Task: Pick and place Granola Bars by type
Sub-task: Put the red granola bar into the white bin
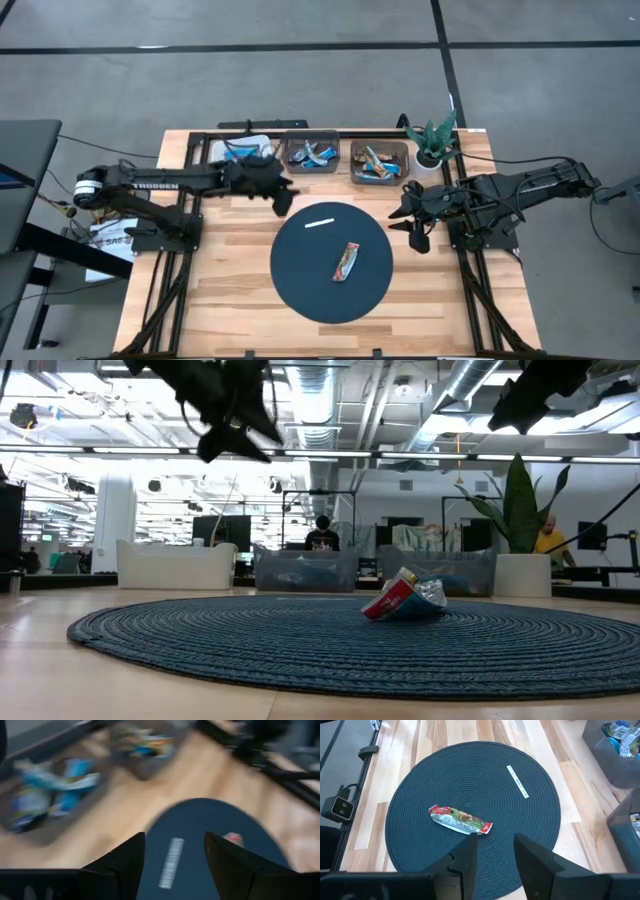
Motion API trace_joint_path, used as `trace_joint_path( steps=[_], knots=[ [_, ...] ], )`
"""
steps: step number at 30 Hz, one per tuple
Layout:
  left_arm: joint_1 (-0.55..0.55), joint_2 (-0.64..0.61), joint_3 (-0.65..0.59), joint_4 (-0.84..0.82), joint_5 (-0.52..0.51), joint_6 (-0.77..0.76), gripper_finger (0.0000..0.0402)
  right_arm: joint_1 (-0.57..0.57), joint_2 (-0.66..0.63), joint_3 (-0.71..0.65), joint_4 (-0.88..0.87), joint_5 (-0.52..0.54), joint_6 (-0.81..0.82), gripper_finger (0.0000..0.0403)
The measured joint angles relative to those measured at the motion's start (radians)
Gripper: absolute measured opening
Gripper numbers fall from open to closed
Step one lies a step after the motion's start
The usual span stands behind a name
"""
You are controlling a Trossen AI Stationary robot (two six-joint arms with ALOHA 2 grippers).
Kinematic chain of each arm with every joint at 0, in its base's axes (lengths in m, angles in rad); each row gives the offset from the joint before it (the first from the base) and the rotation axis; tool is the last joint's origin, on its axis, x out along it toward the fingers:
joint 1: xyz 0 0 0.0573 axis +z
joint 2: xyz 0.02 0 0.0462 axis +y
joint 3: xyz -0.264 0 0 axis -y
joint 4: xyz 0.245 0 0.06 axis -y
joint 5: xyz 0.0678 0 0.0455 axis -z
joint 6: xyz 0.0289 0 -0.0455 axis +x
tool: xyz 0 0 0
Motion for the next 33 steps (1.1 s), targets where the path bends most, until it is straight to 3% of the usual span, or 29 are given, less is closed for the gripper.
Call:
trace_joint_path(
  steps=[5, 10, 16, 24, 29, 33],
  knots=[
    [-0.144, 0.025, 0.026, 0.066, 0.001, -0.022, 0.0197, 0.0, 0.0, 0.0, 0.006, -0.001, 0.0, 0.0119],
    [-0.211, 0.162, 0.1, 0.049, 0.001, -0.176, 0.0197, 0.0, 0.0, 0.0, 0.014, -0.004, 0.0, 0.0119],
    [-0.225, 0.388, 0.309, -0.049, 0.009, -0.321, 0.0197, 0.001, 0.0, 0.0, 0.064, -0.013, 0.0, 0.0119],
    [-0.219, 0.667, 0.656, -0.327, 0.05, -0.474, 0.0197, 0.001, 0.0, 0.0, 0.066, -0.022, 0.0, 0.0119],
    [-0.232, 0.795, 0.812, -0.471, 0.148, -0.507, 0.0197, 0.001, 0.0, 0.0, 0.058, -0.022, 0.0, 0.0119],
    [-0.263, 0.851, 0.882, -0.506, 0.162, -0.516, 0.0197, 0.001, 0.0, 0.0, 0.024, -0.021, 0.0, 0.0119]
  ],
)
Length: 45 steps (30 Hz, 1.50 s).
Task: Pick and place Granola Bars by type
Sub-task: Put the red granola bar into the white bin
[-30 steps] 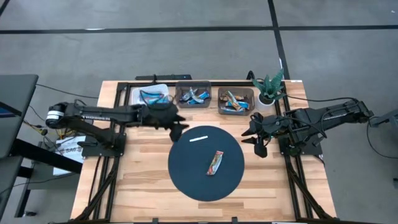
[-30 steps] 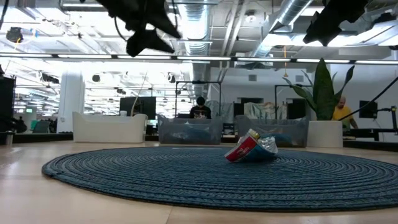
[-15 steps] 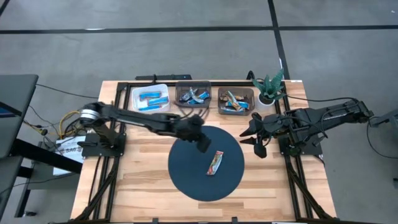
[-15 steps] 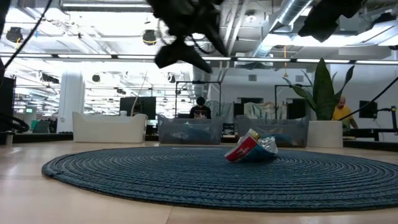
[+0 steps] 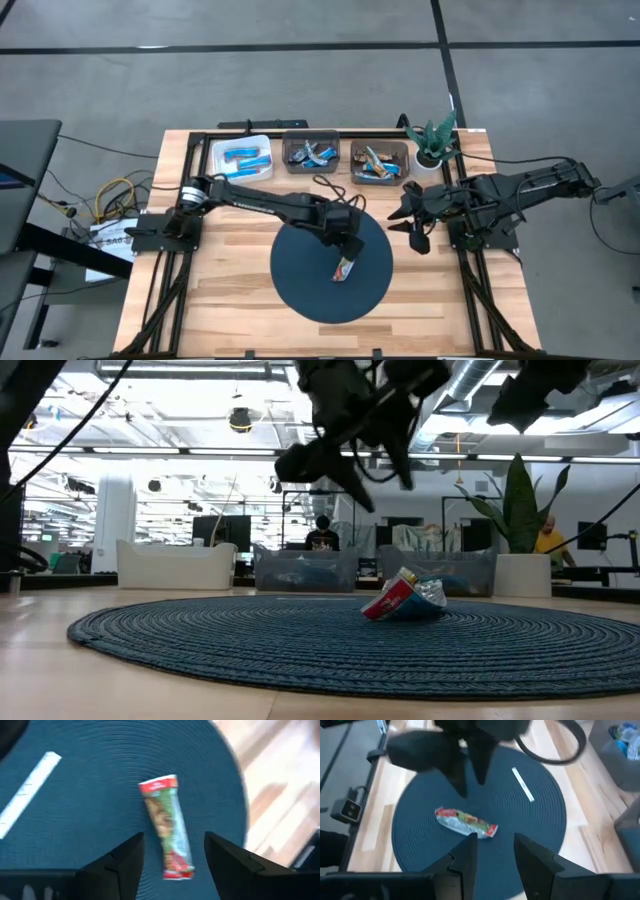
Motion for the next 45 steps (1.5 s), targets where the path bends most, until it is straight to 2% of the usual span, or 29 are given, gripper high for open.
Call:
trace_joint_path(
  steps=[6, 15, 20, 26, 33, 45],
  knots=[
    [-0.055, 0.001, 0.011, 0.005, -0.087, -0.089, 0.0197, 0.0, 0.0, 0.0, -0.091, 0.001, 0.0, 0.0119],
    [-0.123, 0.078, 0.011, 0.058, -0.081, -0.177, 0.0197, 0.021, -0.002, 0.0, -0.114, -0.003, -0.021, 0.0119],
    [-0.164, 0.133, 0.009, 0.05, -0.083, -0.278, 0.0197, 0.046, -0.002, 0.0, -0.115, -0.002, -0.026, 0.0119],
    [-0.195, 0.15, 0.009, 0.063, -0.173, -0.345, 0.0196, 0.081, -0.002, 0.0, -0.115, -0.002, -0.027, 0.0119],
    [-0.185, 0.149, 0.009, 0.051, -0.23, -0.339, 0.0196, 0.116, -0.002, 0.0, -0.112, -0.003, -0.027, 0.0119],
    [-0.144, 0.217, 0.011, 0.13, -0.143, -0.298, 0.0196, 0.132, -0.002, 0.0, -0.109, -0.002, -0.027, 0.0119]
  ],
)
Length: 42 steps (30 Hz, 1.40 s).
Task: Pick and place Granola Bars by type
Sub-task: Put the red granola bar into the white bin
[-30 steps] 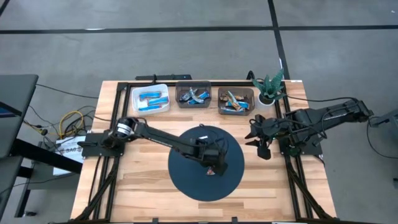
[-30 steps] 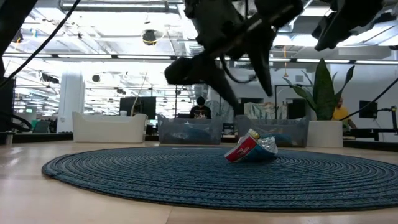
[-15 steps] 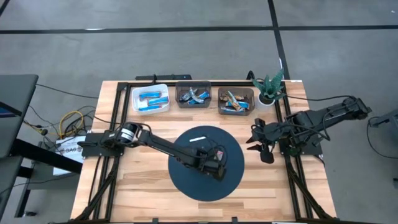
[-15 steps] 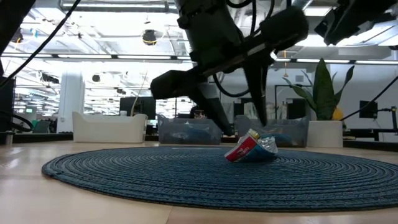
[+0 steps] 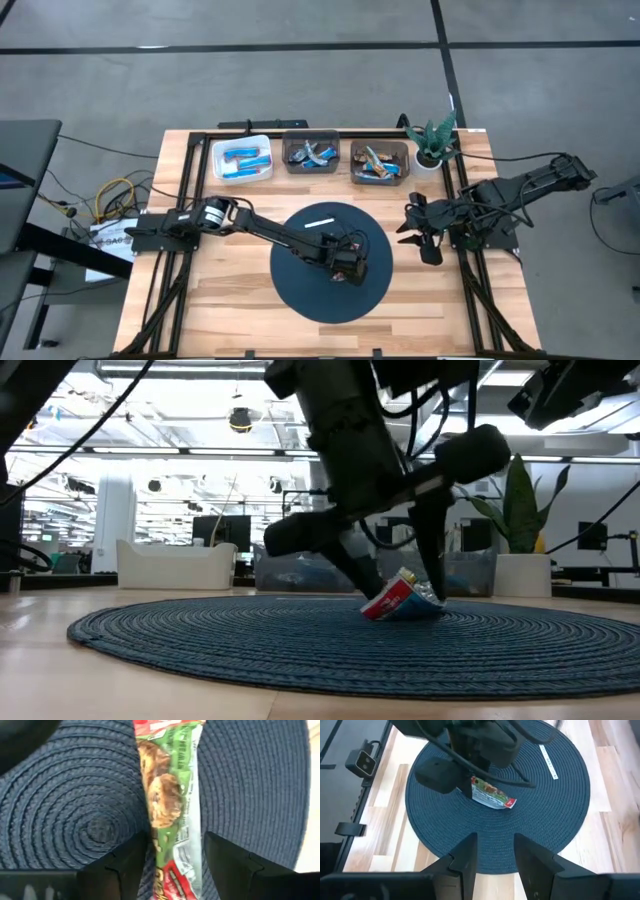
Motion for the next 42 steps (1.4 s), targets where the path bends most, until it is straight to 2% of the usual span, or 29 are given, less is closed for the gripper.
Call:
trace_joint_path(
  steps=[5, 15, 17, 20, 23, 28, 33, 37, 39, 42],
  knots=[
    [0.001, 0.0, 0.0, -0.021, 0.006, 0.0, 0.0171, 0.0, 0.001, 0.0, -0.001, 0.001, 0.0, 0.0119],
    [0.002, 0.0, 0.0, -0.02, 0.033, 0.009, 0.0019, 0.0, 0.001, 0.0, -0.001, 0.001, 0.0, 0.0119],
    [0.002, 0.0, 0.01, -0.028, 0.033, 0.015, 0.0011, 0.0, 0.001, 0.0, 0.0, 0.002, 0.0, 0.0119],
    [0.002, 0.002, 0.059, -0.086, 0.02, 0.055, 0.0019, 0.0, 0.001, 0.0, -0.001, 0.002, 0.001, 0.0119],
    [0.01, 0.002, 0.159, -0.238, -0.027, 0.087, 0.0025, 0.0, 0.001, 0.0, -0.001, 0.002, 0.001, 0.0119],
    [0.028, 0.002, 0.373, -0.554, -0.146, 0.165, 0.0008, 0.0, 0.001, 0.0, -0.001, 0.002, 0.001, 0.0119],
    [0.06, 0.0, 0.558, -0.898, -0.232, 0.235, 0.0006, 0.0, 0.001, 0.0, -0.001, 0.002, 0.001, 0.0119],
    [0.072, -0.131, 0.457, -0.916, -0.281, 0.237, 0.0003, -0.004, 0.0, 0.0, -0.001, 0.003, 0.003, 0.0119],
    [0.073, -0.219, 0.391, -0.917, -0.34, 0.216, 0.0002, -0.013, 0.001, 0.0, -0.002, 0.002, 0.024, 0.0119],
    [0.089, -0.367, 0.247, -0.915, -0.406, 0.176, 0.0002, -0.034, 0.0, 0.0, -0.002, 0.005, 0.035, 0.0119]
  ],
)
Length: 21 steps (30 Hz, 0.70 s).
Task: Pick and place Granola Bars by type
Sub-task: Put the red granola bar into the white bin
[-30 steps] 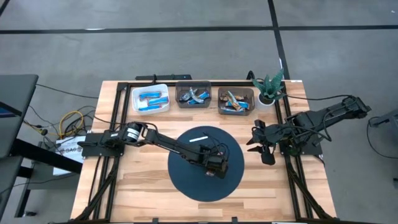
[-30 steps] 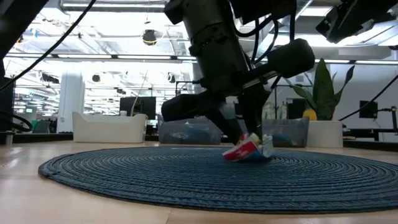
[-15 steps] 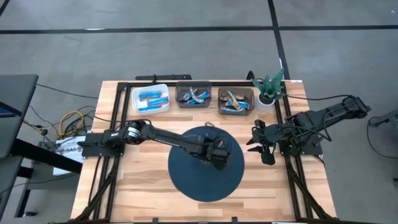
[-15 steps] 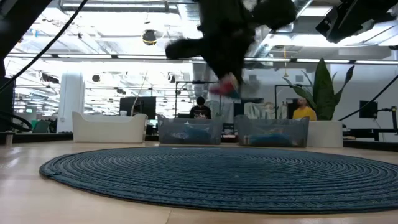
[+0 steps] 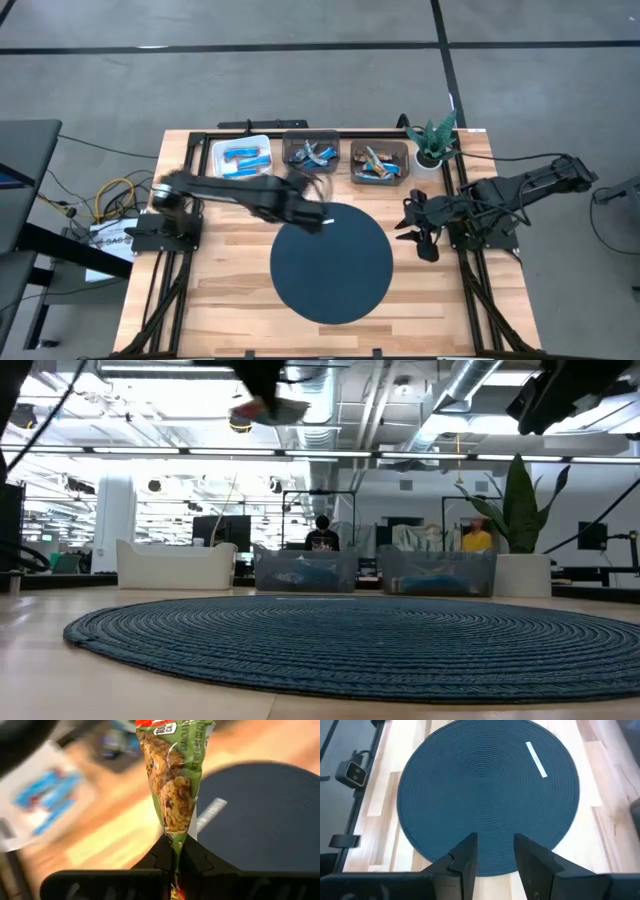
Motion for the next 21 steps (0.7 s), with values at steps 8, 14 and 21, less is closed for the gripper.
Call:
trace_joint_path(
  steps=[8, 14, 21],
  knots=[
    [0.13, -0.405, -0.452, 0.051, -0.051, -0.088, 0.0001, -0.046, 0.0, 0.0, 0.002, 0.0, 0.0, 0.0119],
    [0.328, -0.627, -0.738, 0.216, -0.031, 0.002, 0.0, -0.102, 0.0, 0.0, 0.002, 0.0, 0.0, 0.0119],
    [0.616, -0.735, -0.976, 0.468, 0.101, 0.209, 0.0, -0.166, 0.0, 0.0, 0.017, 0.002, 0.035, 0.0119]
  ],
)
